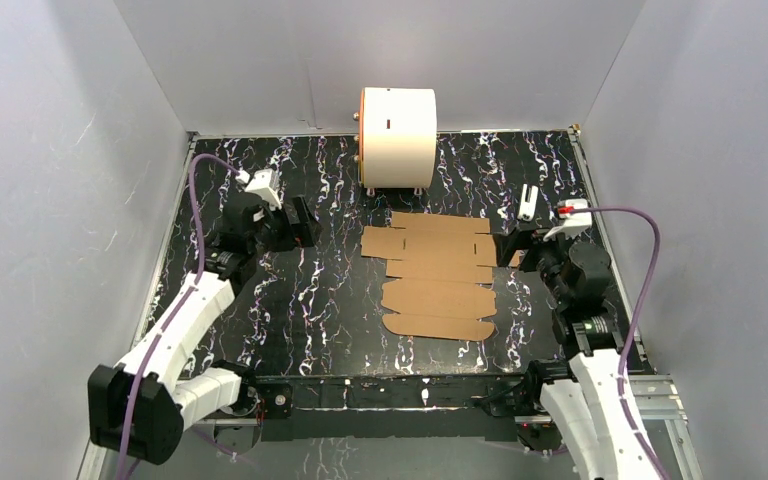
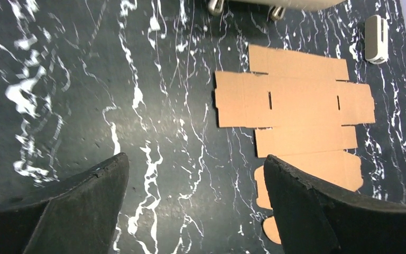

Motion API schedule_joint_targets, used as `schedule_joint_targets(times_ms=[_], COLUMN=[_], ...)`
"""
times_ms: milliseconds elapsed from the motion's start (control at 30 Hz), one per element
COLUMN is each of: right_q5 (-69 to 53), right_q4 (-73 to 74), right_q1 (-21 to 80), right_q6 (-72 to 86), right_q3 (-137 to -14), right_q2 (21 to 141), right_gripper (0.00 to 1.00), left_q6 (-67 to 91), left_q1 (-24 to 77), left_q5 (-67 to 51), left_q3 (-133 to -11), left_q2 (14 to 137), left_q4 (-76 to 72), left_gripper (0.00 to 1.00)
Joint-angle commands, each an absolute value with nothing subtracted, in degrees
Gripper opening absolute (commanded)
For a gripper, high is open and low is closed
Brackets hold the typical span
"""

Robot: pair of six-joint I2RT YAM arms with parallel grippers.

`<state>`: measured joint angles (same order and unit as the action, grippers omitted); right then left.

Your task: Fold the paper box

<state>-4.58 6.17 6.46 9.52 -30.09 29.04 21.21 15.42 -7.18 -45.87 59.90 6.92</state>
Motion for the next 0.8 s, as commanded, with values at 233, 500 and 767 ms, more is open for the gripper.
schedule_joint_targets(times_ms=[233,500,767], right_q5=[-13.2,1.8,2.0], right_q4=[-1.5,-5.5,-12.5], right_q1=[6.6,6.5,2.0], right_q6=[14.8,19.5,21.1], right_q3=[-31.3,-30.5,-33.0], right_q2=[45.4,55.3,68.2], right_gripper=[0.99,0.98,0.99], left_q6=[39.0,42.4,40.6], left_q1=[15.6,15.7,15.7], left_q5=[-17.7,-19.9,-20.4], left_q3=[-49.4,-52.5,-55.6], left_q2=[76.2,85.5,90.6], left_q4=[0.5,-5.3,-2.2], left_gripper=[0.93,0.93,0.93])
